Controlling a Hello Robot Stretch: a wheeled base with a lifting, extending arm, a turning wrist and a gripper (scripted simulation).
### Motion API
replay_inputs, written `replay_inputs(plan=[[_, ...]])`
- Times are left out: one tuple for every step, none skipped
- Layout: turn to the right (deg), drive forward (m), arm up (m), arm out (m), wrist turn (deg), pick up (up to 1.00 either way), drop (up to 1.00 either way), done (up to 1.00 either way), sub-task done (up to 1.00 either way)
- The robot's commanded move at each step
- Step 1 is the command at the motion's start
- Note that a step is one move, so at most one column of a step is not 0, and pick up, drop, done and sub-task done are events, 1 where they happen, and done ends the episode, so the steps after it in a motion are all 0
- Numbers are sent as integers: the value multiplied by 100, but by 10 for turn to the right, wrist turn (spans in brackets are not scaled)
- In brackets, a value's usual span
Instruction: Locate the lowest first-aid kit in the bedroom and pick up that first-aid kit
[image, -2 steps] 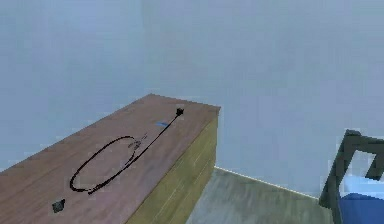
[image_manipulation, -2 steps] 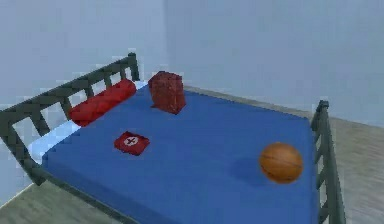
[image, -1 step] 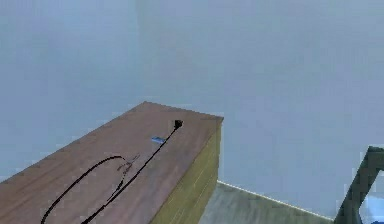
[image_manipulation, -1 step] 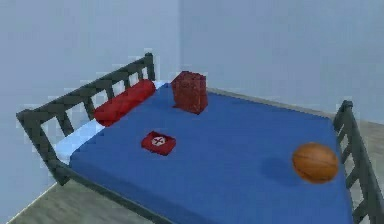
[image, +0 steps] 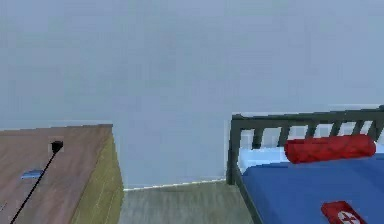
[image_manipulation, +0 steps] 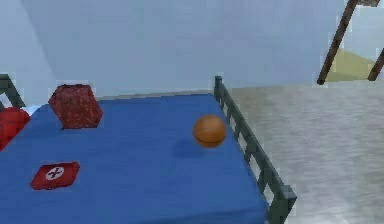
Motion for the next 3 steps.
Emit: replay_inputs(plan=[[0, 60, 0, 0, 0, 0, 0, 0, 0], [-90, 0, 0, 0, 0, 0, 0, 0, 0], [0, 0, 50, 0, 0, 0, 0, 0, 0]])
